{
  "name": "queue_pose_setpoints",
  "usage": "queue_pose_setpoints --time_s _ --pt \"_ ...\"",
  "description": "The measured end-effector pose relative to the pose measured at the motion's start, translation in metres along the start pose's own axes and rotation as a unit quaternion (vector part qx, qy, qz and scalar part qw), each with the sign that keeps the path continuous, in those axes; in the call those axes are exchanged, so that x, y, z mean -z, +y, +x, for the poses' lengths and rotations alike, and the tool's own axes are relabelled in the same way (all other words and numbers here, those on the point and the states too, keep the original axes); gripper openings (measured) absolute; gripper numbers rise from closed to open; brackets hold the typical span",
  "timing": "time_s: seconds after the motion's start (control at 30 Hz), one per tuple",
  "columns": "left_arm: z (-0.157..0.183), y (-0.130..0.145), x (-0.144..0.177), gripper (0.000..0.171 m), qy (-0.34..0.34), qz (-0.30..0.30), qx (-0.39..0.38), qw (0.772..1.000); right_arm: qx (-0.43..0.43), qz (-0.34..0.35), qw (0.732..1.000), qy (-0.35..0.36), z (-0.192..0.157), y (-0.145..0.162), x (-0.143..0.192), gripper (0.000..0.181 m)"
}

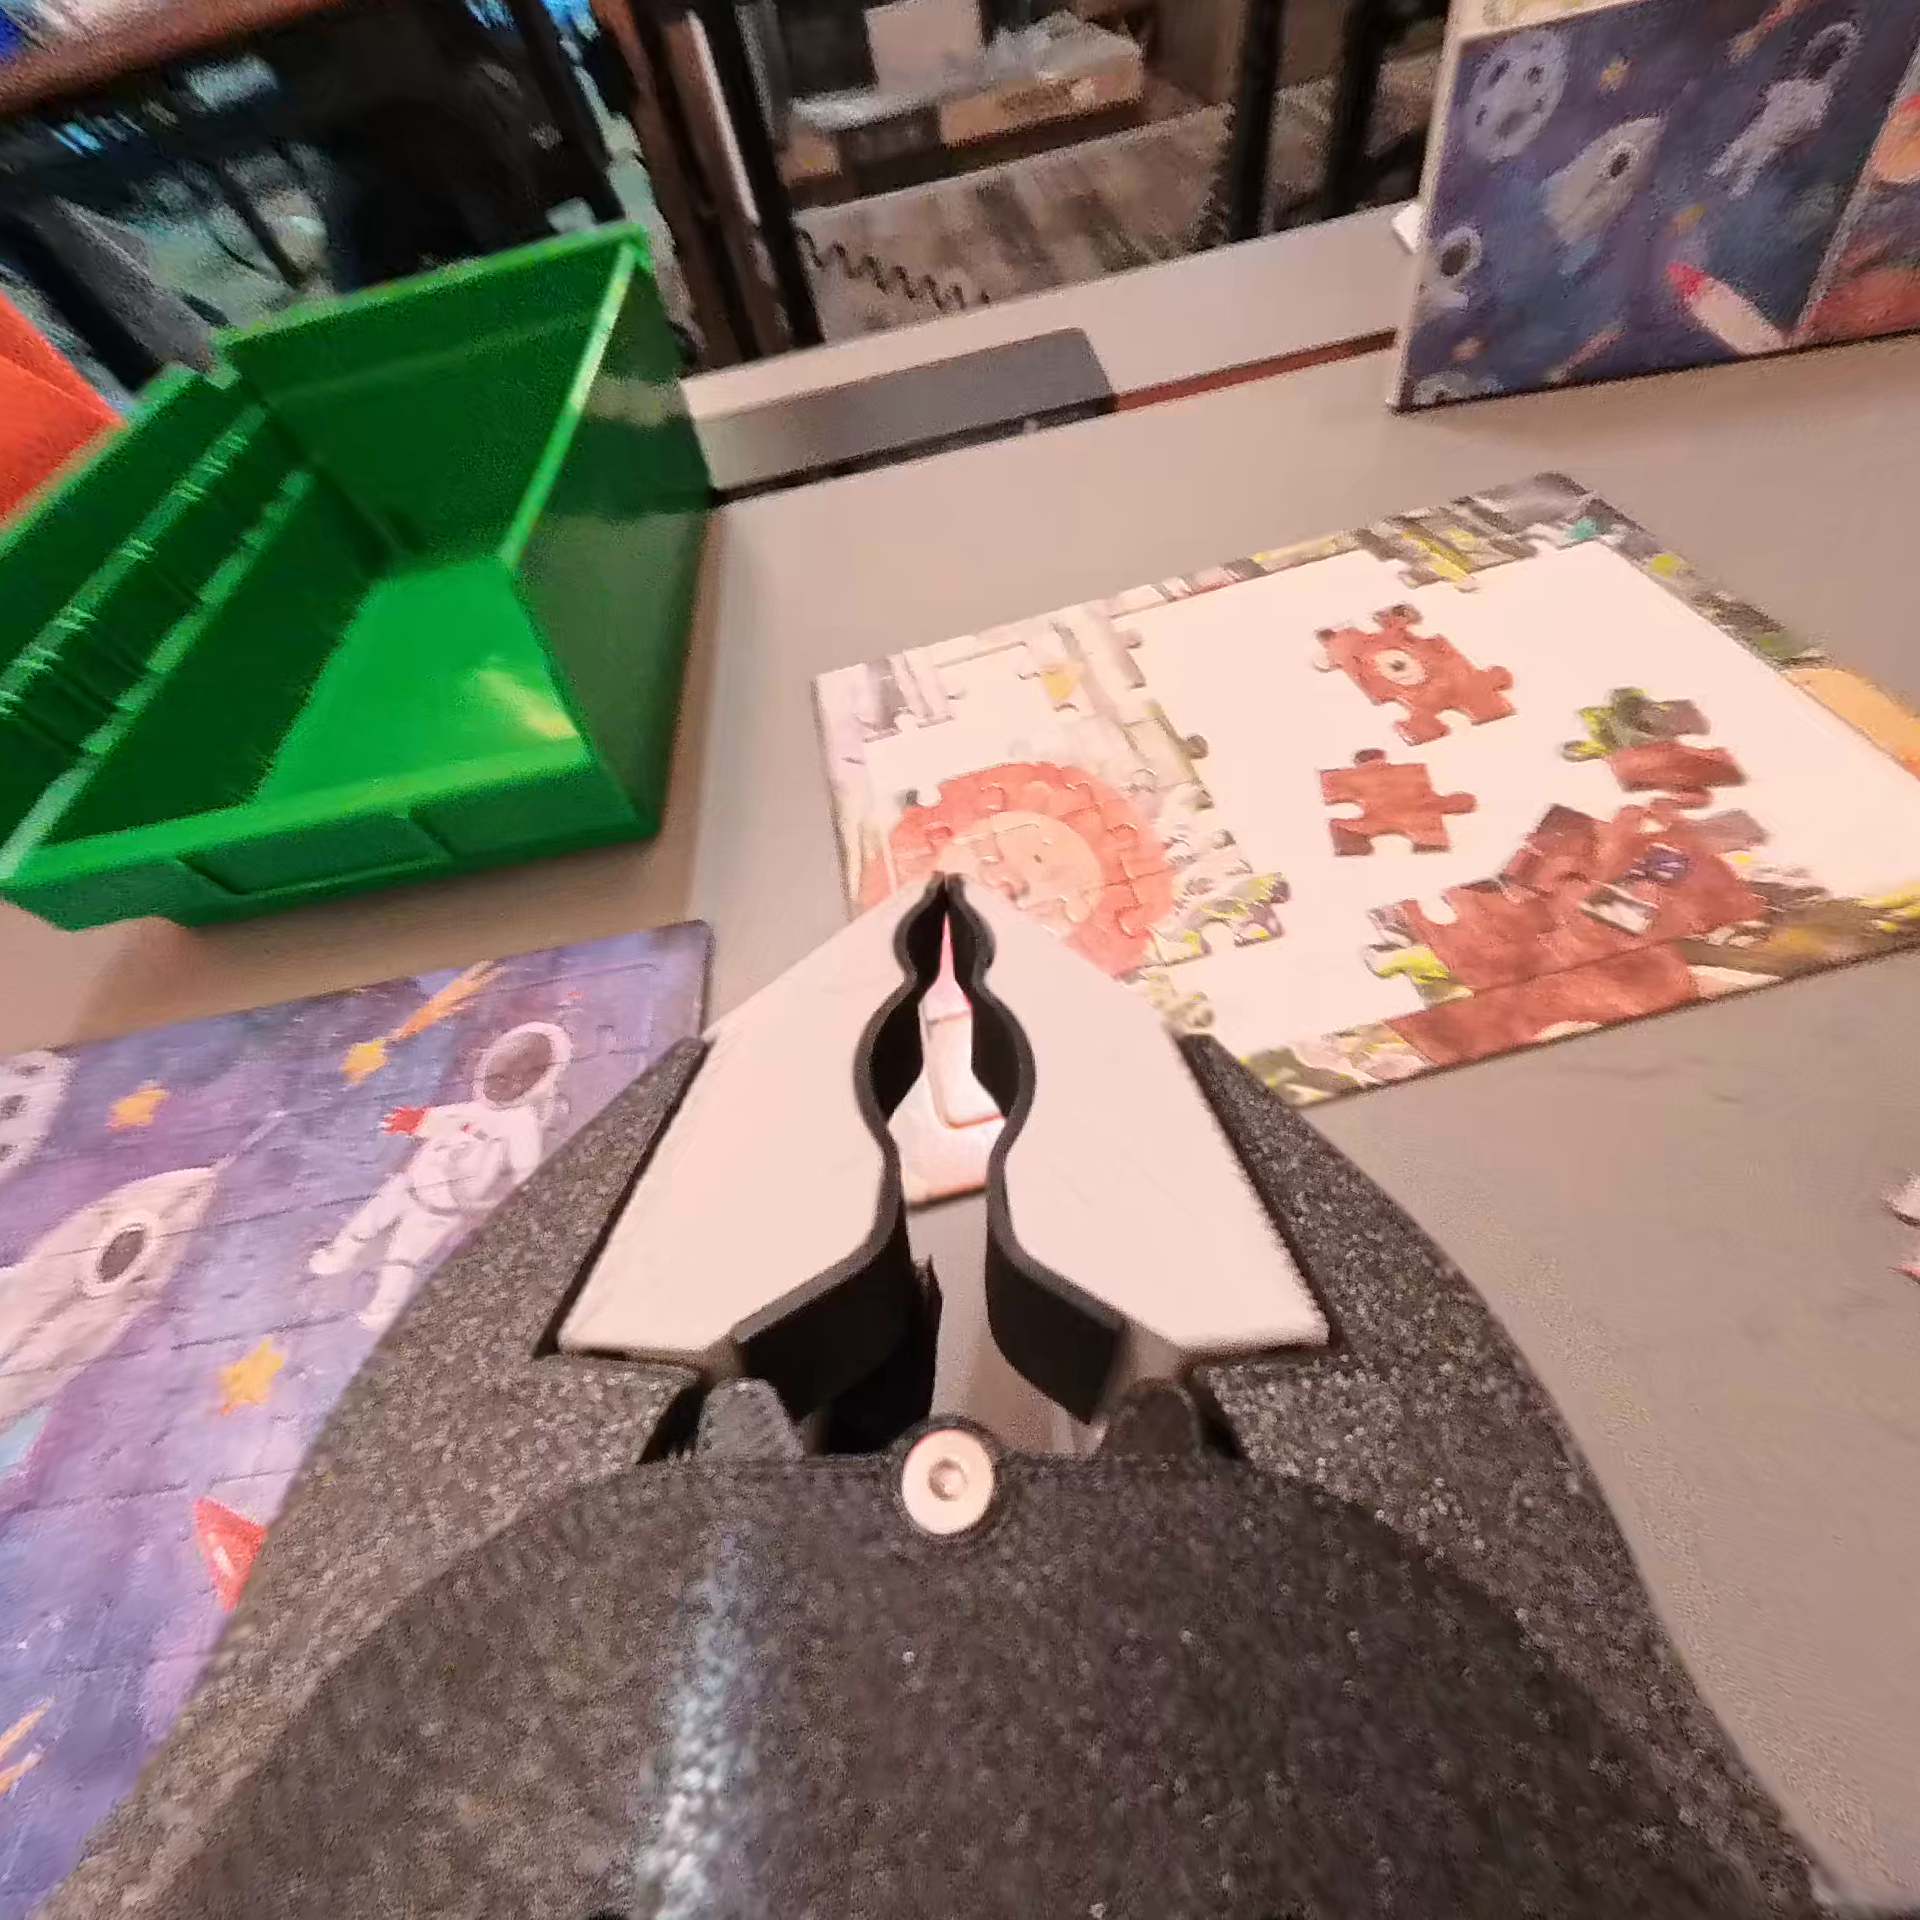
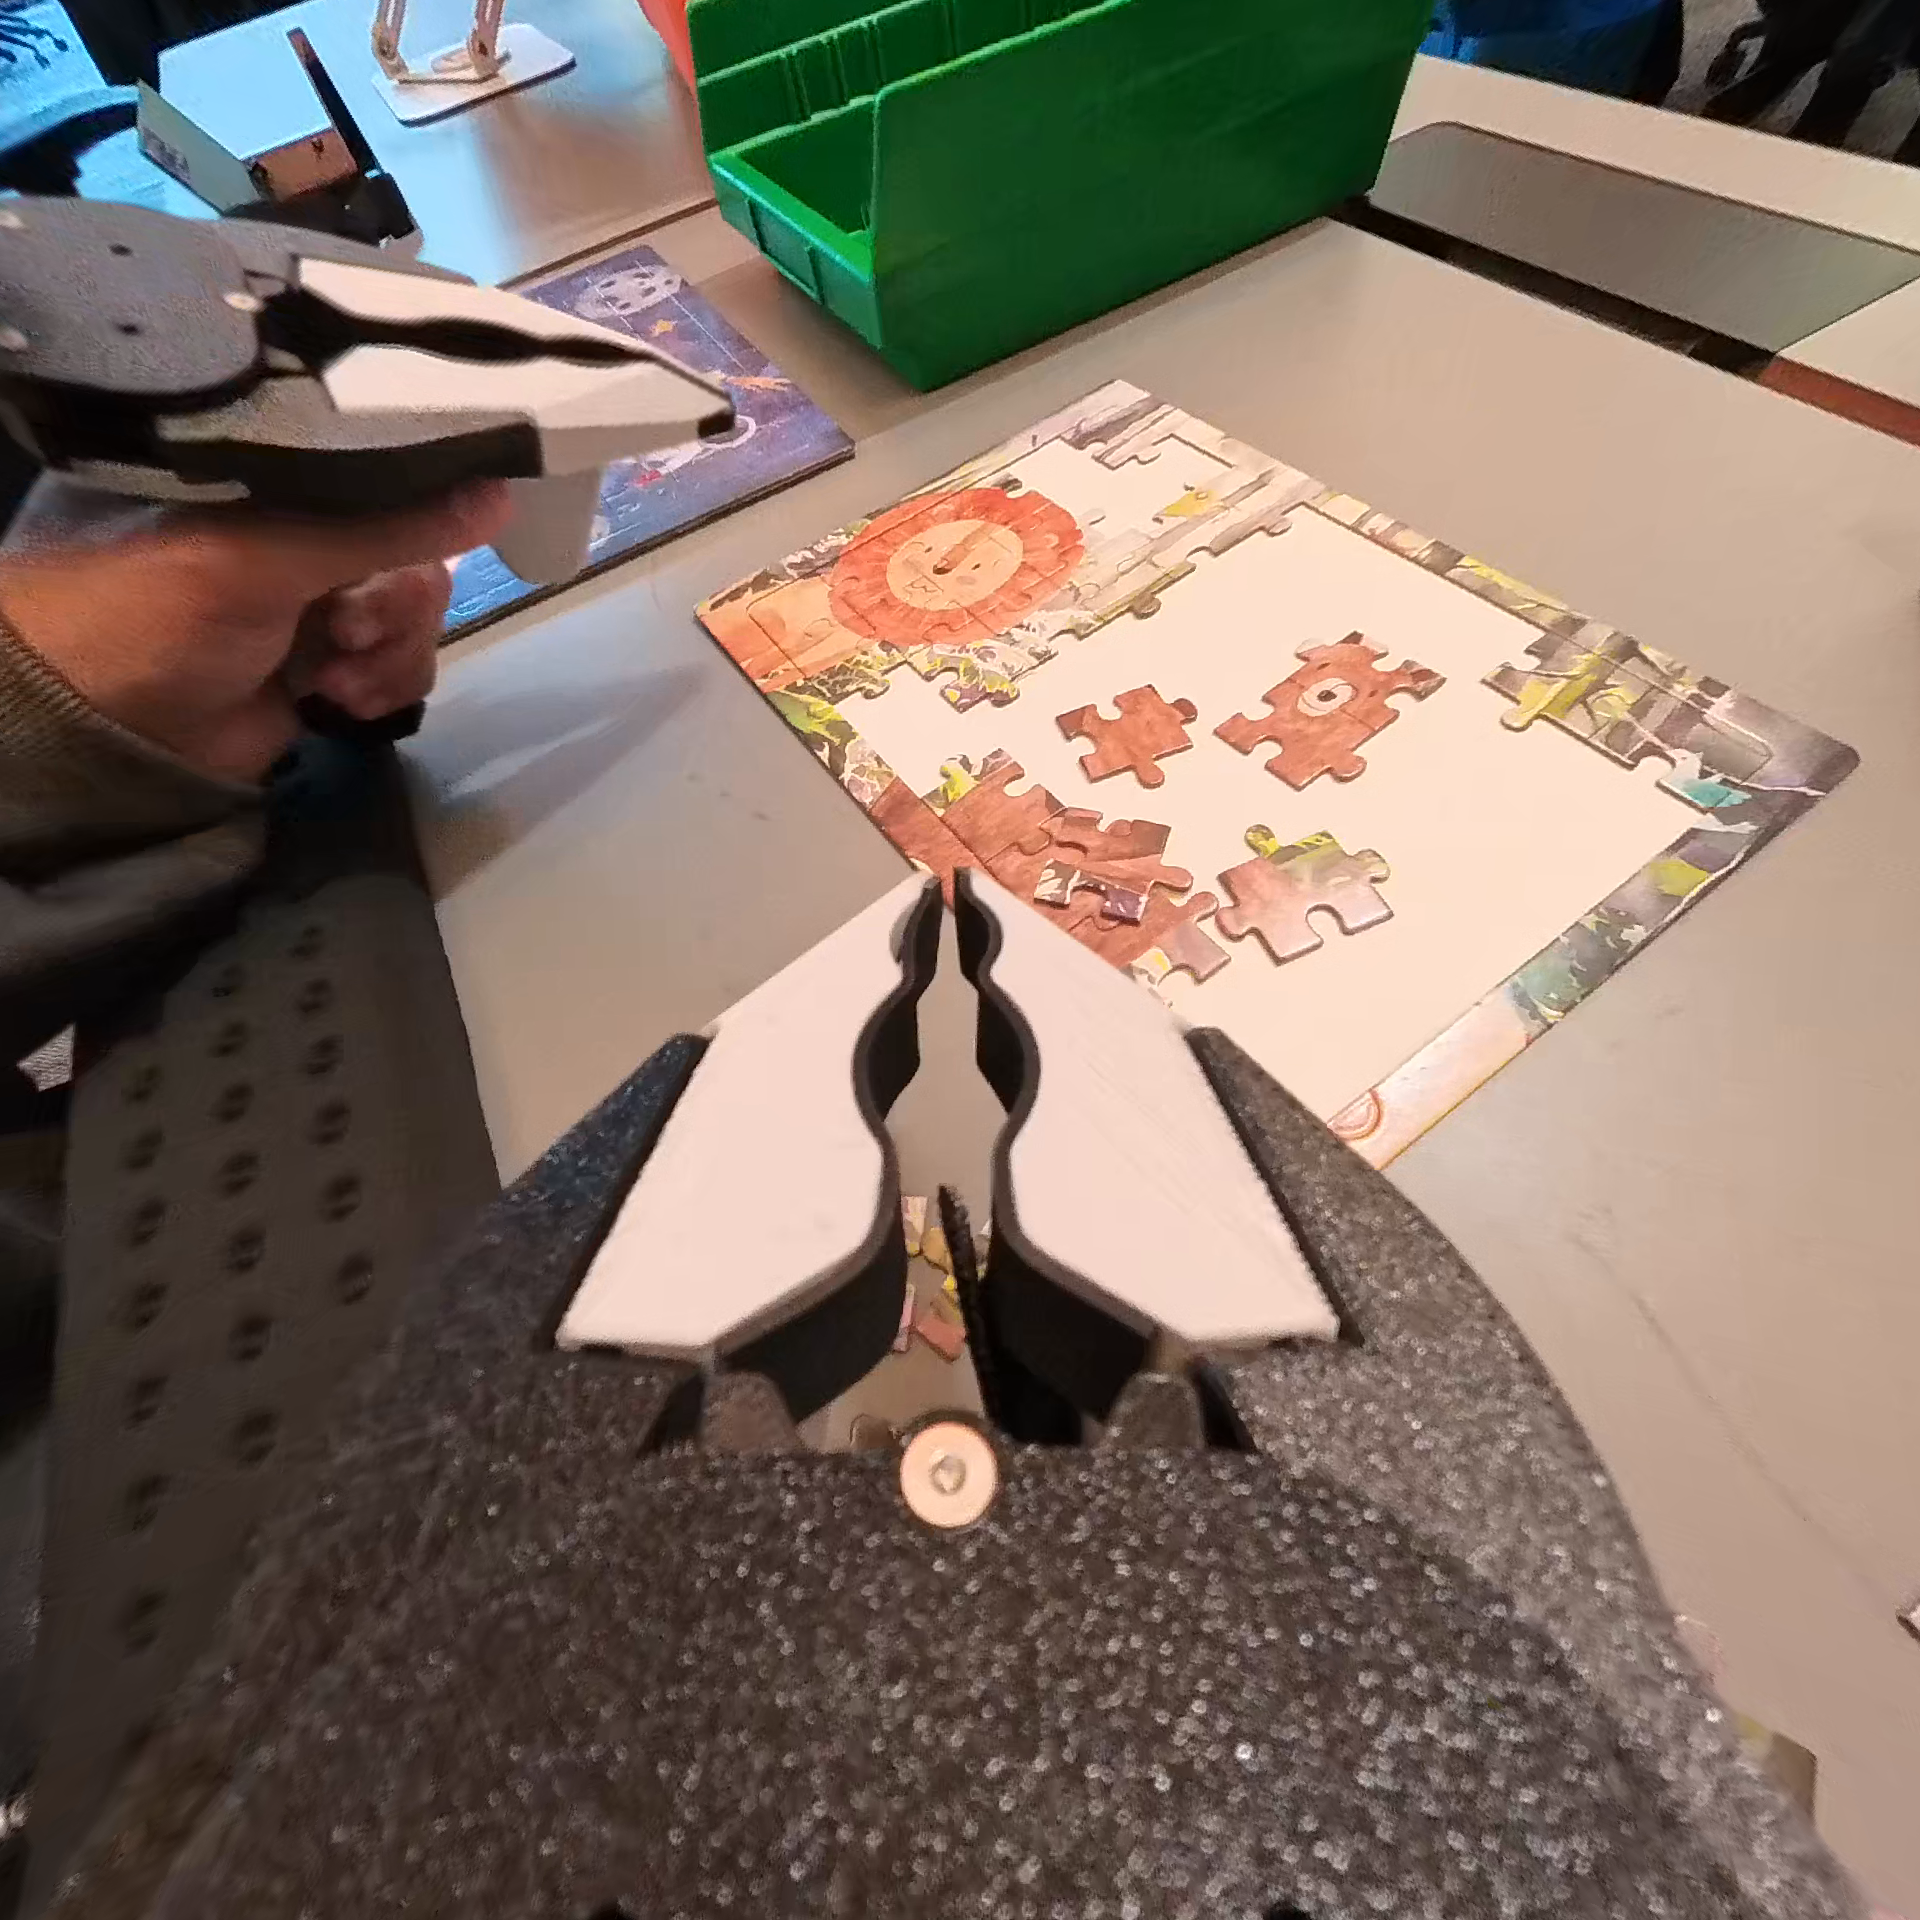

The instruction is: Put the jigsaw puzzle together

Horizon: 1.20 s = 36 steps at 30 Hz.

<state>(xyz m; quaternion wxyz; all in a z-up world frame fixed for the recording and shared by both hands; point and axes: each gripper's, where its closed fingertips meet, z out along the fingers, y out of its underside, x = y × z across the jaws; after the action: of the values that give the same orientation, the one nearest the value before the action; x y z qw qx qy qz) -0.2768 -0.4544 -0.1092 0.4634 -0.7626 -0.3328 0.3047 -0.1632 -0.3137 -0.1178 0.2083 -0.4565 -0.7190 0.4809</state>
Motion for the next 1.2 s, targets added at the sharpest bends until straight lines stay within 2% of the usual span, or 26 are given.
queue_pose_setpoints --time_s 0.1,0.27,0.67,0.9,0.93,1.0,1.07,1.13,1.2 --pt "-0.002 -0.004 -0.003 0.000 0.002 0.024 0.016 1.000 -0.001 -0.001 1.000 0.009 0.003 0.001 0.000 0.002" --pt "0.003 0.011 -0.011 0.000 0.045 -0.009 0.058 0.997 -0.013 -0.006 1.000 0.011 0.007 0.003 -0.001 0.002" --pt "0.012 0.012 -0.011 0.000 0.057 -0.009 0.038 0.998 -0.013 -0.030 0.999 0.015 0.009 0.012 -0.007 0.002" --pt "0.012 0.012 -0.013 0.000 0.053 -0.011 0.032 0.998 0.018 -0.040 0.999 0.022 0.007 0.012 -0.005 0.006" --pt "0.012 0.012 -0.013 0.000 0.052 -0.010 0.034 0.998 0.019 -0.040 0.999 0.023 0.013 0.008 0.006 0.006" --pt "0.010 0.012 -0.012 0.000 0.052 -0.008 0.039 0.998 0.010 -0.054 0.998 0.043 0.043 0.004 0.048 0.018" --pt "0.010 0.011 -0.012 0.000 0.056 -0.007 0.046 0.997 0.002 -0.108 0.991 0.084 0.084 0.021 0.110 0.021" --pt "0.009 0.011 -0.012 0.000 0.055 -0.005 0.050 0.997 -0.009 -0.141 0.974 0.178 0.128 0.041 0.179 0.029" --pt "0.011 0.012 -0.013 0.000 0.059 -0.010 0.050 0.997 -0.052 -0.190 0.953 0.228 0.148 0.074 0.235 0.033"
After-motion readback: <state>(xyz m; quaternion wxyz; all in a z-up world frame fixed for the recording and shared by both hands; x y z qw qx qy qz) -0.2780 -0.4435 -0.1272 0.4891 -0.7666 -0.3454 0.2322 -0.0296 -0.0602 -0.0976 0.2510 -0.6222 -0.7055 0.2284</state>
